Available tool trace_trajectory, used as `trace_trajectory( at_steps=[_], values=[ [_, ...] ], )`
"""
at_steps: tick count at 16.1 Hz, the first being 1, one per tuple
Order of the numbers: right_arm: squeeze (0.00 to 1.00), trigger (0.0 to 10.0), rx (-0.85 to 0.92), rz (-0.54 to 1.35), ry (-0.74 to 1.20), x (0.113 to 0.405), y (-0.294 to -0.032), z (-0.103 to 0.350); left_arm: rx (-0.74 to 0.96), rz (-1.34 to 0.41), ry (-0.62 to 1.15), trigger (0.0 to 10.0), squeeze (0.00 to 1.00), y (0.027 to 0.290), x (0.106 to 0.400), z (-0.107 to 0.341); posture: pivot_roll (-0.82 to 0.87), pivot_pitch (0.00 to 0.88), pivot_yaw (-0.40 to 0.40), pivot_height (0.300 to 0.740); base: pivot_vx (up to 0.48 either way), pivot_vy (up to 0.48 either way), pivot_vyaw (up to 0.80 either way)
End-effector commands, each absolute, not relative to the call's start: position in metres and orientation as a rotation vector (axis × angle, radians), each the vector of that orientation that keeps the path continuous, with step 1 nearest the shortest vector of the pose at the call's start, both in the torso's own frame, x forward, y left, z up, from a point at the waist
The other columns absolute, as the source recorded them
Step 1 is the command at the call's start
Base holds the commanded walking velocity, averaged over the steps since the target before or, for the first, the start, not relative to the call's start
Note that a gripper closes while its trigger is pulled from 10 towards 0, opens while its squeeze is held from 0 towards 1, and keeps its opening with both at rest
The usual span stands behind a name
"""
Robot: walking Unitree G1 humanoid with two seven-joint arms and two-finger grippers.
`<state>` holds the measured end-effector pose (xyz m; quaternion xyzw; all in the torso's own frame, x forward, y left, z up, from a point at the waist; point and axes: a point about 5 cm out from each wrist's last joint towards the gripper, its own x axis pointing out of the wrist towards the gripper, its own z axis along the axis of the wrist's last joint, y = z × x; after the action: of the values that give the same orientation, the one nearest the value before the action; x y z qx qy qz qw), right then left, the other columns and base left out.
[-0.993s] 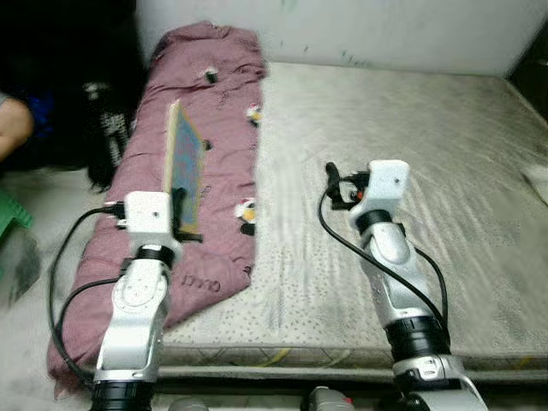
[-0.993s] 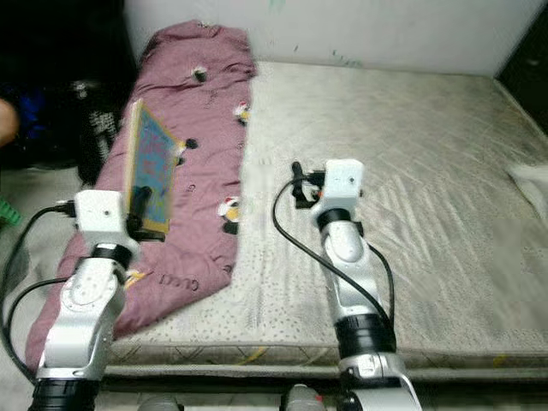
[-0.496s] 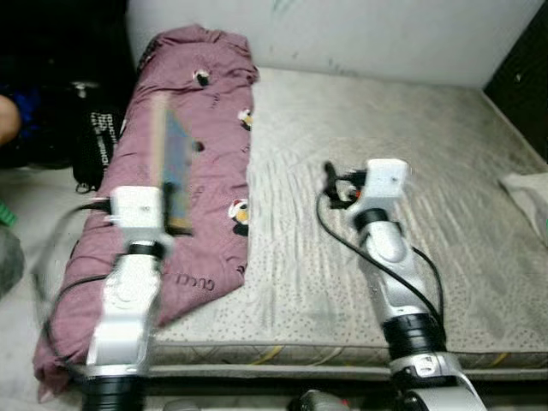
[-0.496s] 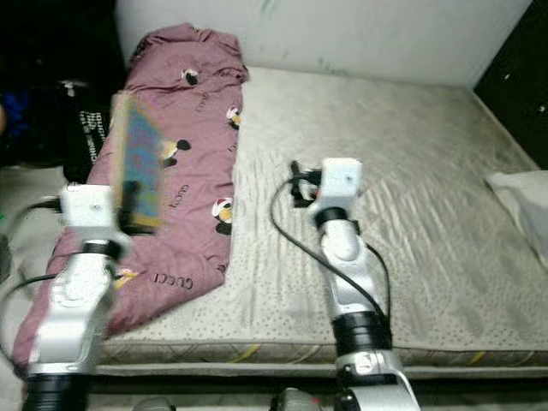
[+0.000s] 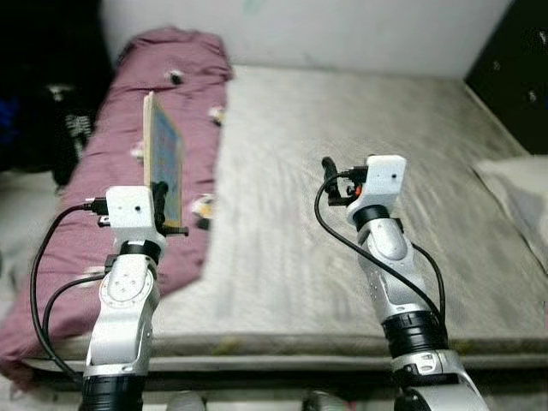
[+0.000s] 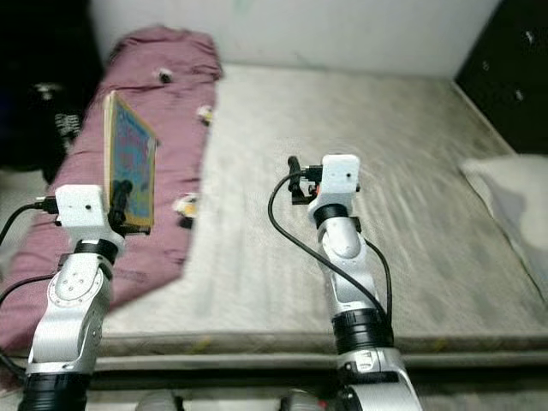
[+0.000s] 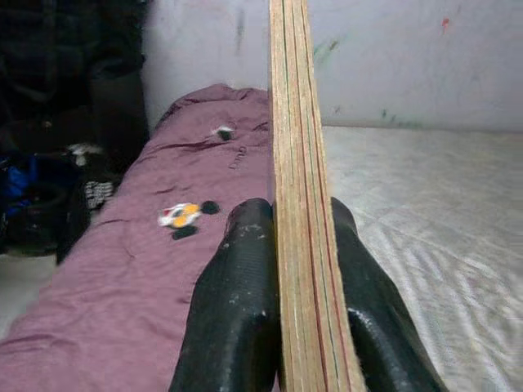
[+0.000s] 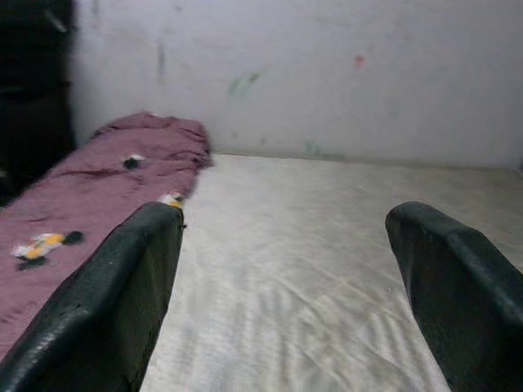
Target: Clean up the room
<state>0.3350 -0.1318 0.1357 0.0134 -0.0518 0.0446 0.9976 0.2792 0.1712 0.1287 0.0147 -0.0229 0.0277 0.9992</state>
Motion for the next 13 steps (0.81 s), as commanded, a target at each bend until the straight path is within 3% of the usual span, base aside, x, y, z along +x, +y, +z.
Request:
trace_trajectory(
  at_steps=[1,6,10,13],
  values=[
    [0.00,10.0,0.014,0.069,-0.106,0.3362,-0.1402,0.1366,0.026,0.017,-0.090,10.0,0.00,0.1606,0.2814,0.1376,-0.01,0.000,-0.026,0.740,0.000,-0.360,0.00],
    [0.00,10.0,-0.023,0.098,-0.117,0.3338,-0.1373,0.1361,0.026,0.018,-0.093,10.0,0.00,0.1602,0.2814,0.1376,-0.01,0.000,-0.028,0.740,0.000,-0.329,0.13],
    [0.00,10.0,-0.028,0.094,-0.115,0.3341,-0.1384,0.1355,0.017,0.045,-0.104,10.0,0.00,0.1610,0.2812,0.1379,-0.01,0.000,-0.031,0.740,0.000,0.000,0.69],
    [0.00,10.0,-0.031,0.092,-0.111,0.3344,-0.1391,0.1350,0.016,0.035,-0.119,10.0,0.00,0.1614,0.2814,0.1400,-0.01,0.000,-0.031,0.740,0.000,0.000,0.00]
  ],
)
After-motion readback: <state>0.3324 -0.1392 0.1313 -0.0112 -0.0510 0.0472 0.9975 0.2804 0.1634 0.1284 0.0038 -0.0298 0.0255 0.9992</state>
